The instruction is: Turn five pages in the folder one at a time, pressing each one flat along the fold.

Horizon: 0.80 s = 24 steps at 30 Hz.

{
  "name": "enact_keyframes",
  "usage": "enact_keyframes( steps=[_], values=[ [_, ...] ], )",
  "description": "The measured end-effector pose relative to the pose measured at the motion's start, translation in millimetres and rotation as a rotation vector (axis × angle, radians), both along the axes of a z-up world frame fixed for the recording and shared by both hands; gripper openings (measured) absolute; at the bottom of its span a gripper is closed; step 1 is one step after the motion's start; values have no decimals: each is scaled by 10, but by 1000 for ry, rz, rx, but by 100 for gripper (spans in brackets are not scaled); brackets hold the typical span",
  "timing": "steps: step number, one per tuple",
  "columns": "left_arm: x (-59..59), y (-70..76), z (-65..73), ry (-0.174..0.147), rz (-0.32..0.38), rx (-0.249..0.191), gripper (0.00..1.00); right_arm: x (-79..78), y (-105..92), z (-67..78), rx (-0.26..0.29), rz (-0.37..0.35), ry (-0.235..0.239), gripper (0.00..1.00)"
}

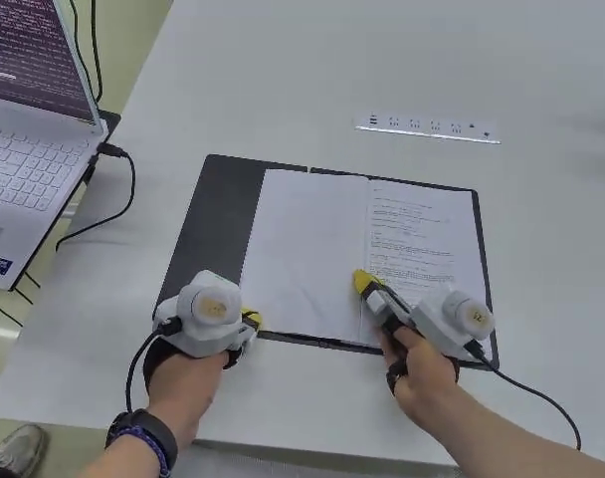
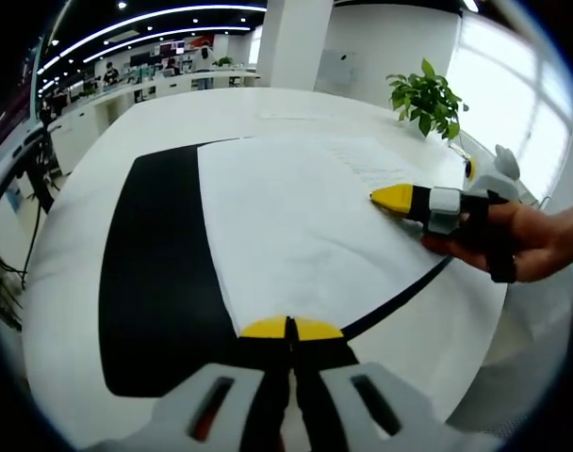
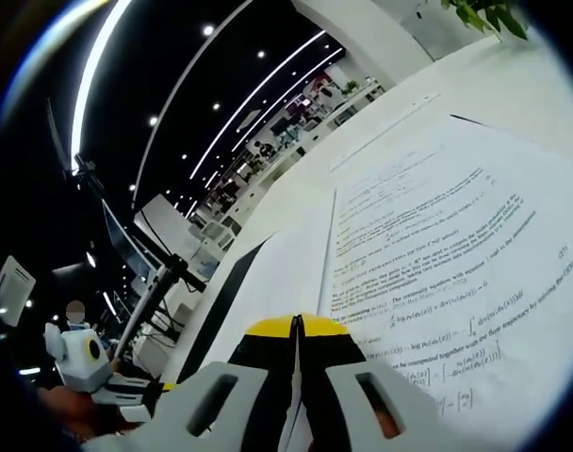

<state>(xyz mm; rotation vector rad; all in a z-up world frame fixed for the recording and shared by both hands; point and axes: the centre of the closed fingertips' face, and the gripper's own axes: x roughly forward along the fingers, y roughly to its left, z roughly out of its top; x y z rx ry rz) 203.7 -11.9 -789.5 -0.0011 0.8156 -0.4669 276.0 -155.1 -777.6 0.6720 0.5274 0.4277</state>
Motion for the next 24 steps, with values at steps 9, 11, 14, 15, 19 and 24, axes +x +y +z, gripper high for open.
enact_keyframes(
  steps=[9, 11, 14, 15, 19, 24],
  values=[
    [-6, 9, 4, -6, -9, 6, 0, -225, 55, 7, -15, 31, 7, 0],
    [-7, 10, 5, -7, -11, 5, 0, -254, 62, 4, -16, 35, 9, 0],
    [-9, 12, 4, -8, -15, 2, 0, -296, 71, -2, -20, 43, 13, 0],
    [-9, 14, 4, -8, -15, 2, 0, -310, 76, -3, -23, 46, 13, 0],
    [-12, 16, 4, -11, -16, 2, 0, -394, 94, -11, -29, 64, 16, 0],
    [-15, 21, 6, -13, -21, 2, 0, -487, 104, -15, -29, 66, 21, 0]
  ],
)
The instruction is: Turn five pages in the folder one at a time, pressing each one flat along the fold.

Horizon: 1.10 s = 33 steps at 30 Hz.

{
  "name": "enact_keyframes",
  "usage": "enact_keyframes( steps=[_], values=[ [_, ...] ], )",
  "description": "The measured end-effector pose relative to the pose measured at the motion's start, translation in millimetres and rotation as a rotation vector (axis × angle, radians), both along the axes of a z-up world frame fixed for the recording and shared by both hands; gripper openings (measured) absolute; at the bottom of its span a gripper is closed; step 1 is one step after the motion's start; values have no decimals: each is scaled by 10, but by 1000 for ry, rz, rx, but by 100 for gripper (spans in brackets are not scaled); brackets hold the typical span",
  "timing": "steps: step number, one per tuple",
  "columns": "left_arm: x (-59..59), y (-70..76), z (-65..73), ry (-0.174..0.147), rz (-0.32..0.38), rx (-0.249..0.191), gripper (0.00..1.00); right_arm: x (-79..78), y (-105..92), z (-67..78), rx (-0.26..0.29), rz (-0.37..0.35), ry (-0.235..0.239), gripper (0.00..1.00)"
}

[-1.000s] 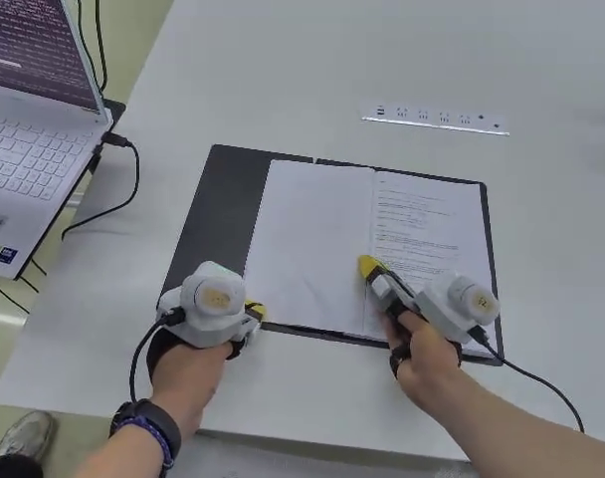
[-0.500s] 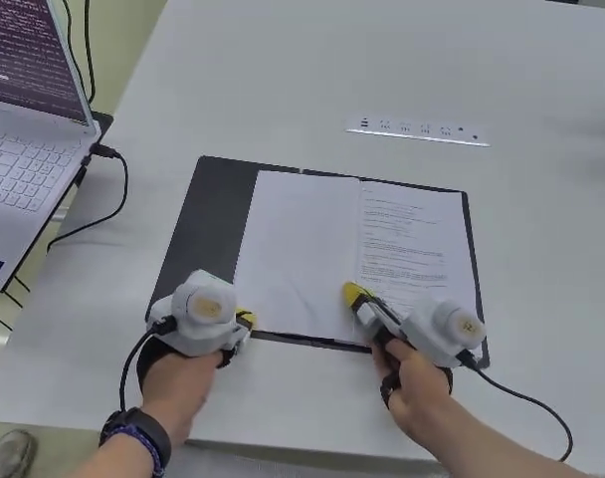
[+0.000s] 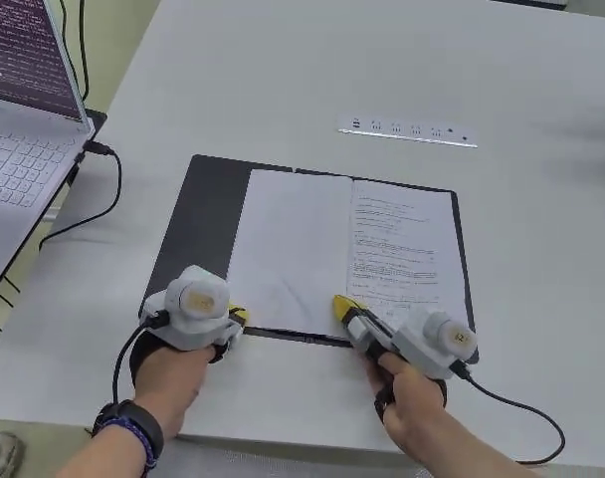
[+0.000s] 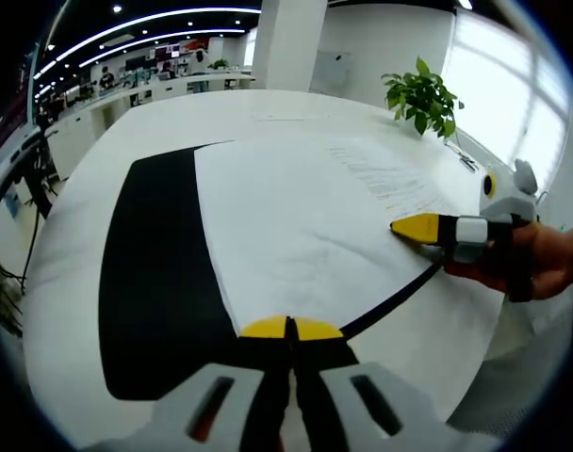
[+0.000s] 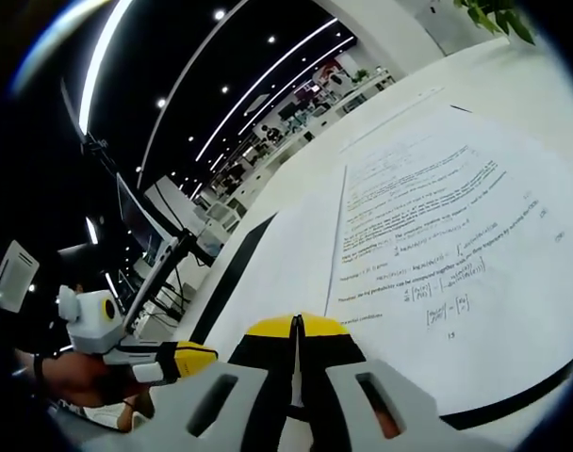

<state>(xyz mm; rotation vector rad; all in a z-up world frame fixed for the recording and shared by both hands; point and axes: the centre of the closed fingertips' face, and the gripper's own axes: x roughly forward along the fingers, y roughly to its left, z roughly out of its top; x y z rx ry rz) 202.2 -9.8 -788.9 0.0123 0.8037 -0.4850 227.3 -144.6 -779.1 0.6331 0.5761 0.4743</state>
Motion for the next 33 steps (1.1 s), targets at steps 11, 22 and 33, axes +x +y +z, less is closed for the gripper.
enact_keyframes(
  steps=[11, 22, 33],
  values=[
    [2, -8, -2, -3, -17, 1, 0, -161, 14, -4, 3, 17, 16, 0],
    [5, -13, -5, -3, -23, 2, 0, -255, 14, -15, -15, 43, 38, 0],
    [5, -26, -8, 11, -53, 32, 0, -295, 3, -13, -24, 44, 68, 0]
  ],
)
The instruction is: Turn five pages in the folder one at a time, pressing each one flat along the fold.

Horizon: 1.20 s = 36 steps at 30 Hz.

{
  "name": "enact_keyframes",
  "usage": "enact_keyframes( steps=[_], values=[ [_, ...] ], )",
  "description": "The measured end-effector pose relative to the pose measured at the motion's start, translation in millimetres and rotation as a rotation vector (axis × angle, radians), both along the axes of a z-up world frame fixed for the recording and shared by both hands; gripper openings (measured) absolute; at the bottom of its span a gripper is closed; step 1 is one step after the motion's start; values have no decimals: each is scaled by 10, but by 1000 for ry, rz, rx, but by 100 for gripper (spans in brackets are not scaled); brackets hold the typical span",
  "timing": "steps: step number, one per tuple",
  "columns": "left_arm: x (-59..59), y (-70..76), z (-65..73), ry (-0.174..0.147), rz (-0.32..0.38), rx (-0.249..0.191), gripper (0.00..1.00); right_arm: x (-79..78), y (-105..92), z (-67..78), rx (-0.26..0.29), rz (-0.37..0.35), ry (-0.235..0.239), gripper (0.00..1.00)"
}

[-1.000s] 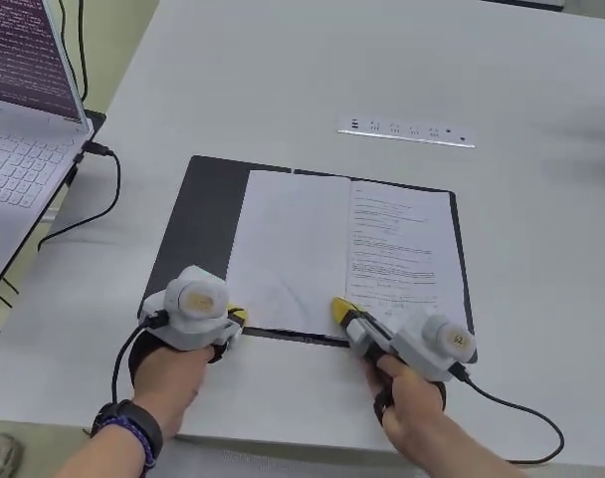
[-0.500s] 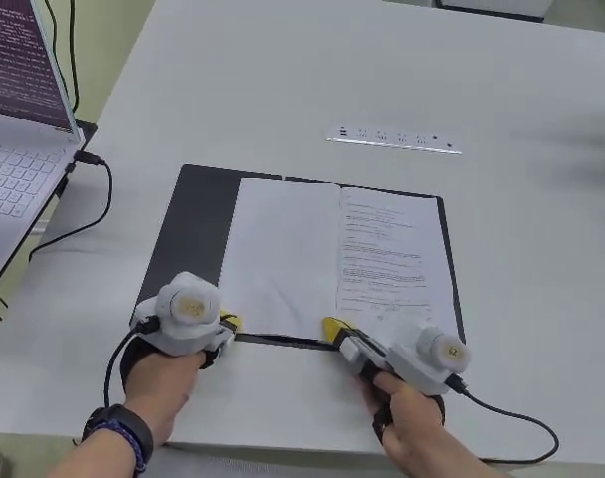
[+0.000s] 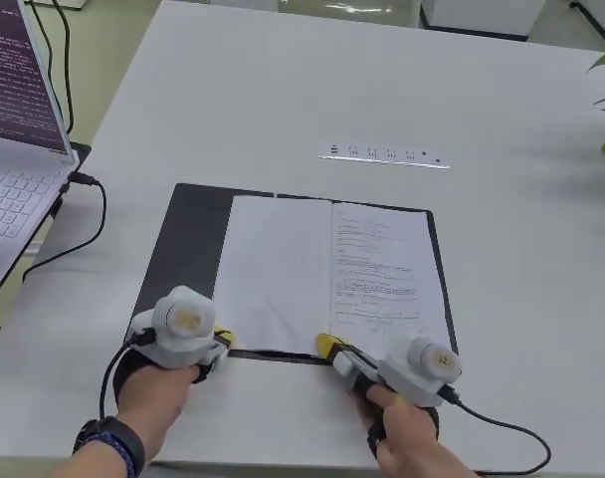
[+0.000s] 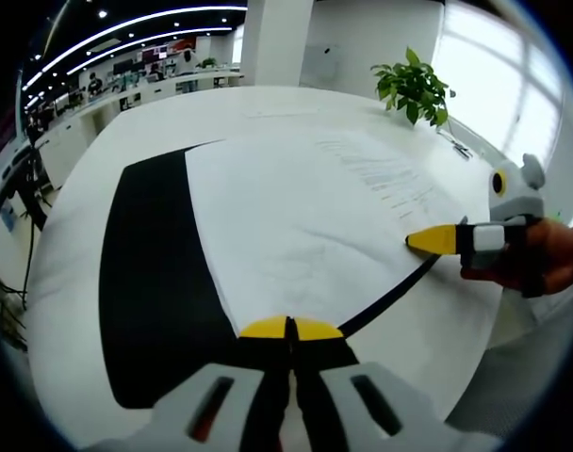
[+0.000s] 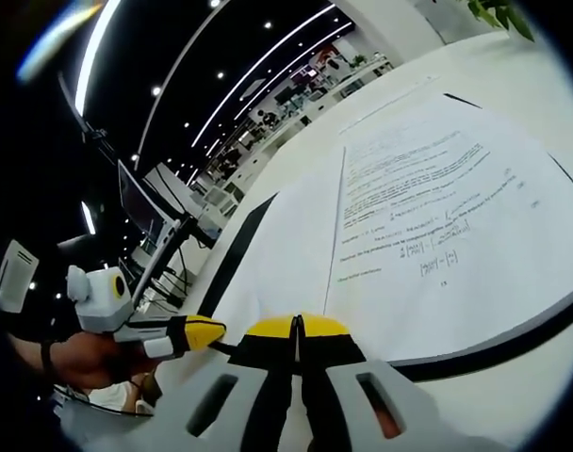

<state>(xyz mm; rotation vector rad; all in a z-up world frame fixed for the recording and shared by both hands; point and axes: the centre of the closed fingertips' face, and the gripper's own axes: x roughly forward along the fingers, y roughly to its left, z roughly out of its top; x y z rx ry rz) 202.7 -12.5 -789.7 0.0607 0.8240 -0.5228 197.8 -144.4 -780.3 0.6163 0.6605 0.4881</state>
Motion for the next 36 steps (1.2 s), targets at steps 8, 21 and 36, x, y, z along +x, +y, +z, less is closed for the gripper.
enact_keyframes(
  steps=[8, 21, 36],
  values=[
    [-1, -20, 3, 41, -4, 6, 0, -99, -53, 73, -36, 63, -13, 0],
    [-84, -245, 291, 25, -26, -17, 26, -84, -445, 317, -109, 96, -81, 19],
    [-160, -112, 639, -43, 11, -5, 38, -120, -856, 527, -200, 149, -141, 37]
  ],
)
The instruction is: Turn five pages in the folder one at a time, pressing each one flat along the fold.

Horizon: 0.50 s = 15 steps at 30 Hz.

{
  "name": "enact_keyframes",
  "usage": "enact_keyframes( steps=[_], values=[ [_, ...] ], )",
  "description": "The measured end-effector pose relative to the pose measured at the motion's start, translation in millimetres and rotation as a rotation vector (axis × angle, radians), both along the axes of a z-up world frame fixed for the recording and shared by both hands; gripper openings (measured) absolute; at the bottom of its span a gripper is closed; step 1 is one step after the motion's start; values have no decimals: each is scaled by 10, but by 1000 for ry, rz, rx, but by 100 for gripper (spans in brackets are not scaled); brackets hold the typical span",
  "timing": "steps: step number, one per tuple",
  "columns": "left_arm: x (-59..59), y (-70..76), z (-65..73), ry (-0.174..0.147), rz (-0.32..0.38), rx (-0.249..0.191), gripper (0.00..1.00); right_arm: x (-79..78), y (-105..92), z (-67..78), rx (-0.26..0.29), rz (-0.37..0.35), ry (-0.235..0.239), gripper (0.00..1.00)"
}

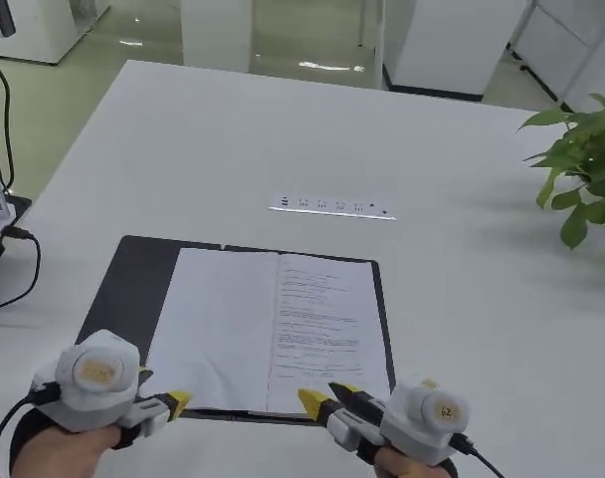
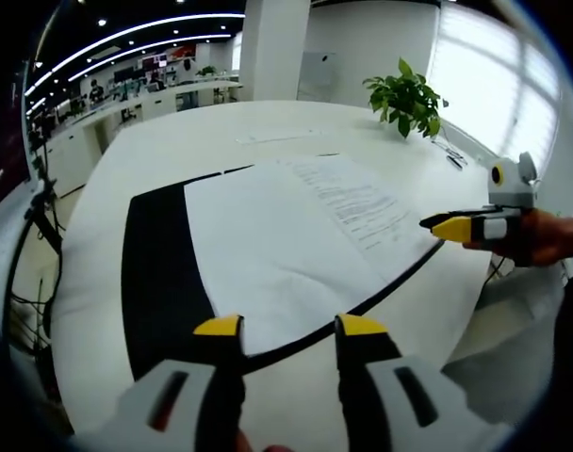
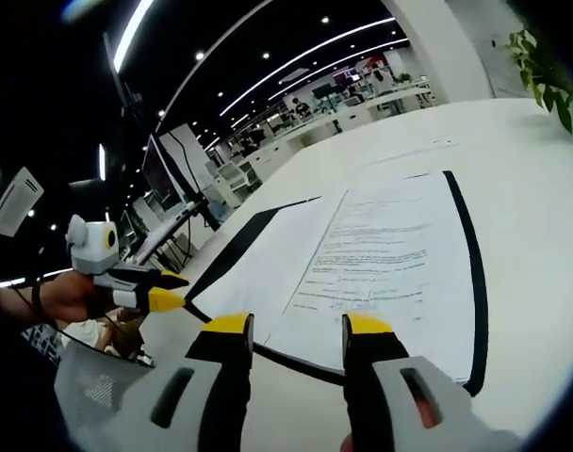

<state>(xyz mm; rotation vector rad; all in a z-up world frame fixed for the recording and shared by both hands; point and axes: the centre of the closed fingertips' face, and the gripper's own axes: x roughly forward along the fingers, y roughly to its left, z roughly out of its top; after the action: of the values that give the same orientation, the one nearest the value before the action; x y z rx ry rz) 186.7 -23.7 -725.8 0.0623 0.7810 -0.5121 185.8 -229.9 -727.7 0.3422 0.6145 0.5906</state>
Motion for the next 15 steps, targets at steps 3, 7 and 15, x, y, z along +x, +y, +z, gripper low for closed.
enact_keyframes(
  steps=[3, 7, 15],
  values=[
    [1, 24, 83, -17, 16, -13, 40, -27, -88, 51, -1, -2, -12, 38],
    [7, 44, 184, -42, 21, -10, 44, -63, -210, 73, -21, -3, -24, 42],
    [-32, 51, 390, -81, 17, -11, 49, -91, -467, 229, -18, -43, -52, 48]
  ],
)
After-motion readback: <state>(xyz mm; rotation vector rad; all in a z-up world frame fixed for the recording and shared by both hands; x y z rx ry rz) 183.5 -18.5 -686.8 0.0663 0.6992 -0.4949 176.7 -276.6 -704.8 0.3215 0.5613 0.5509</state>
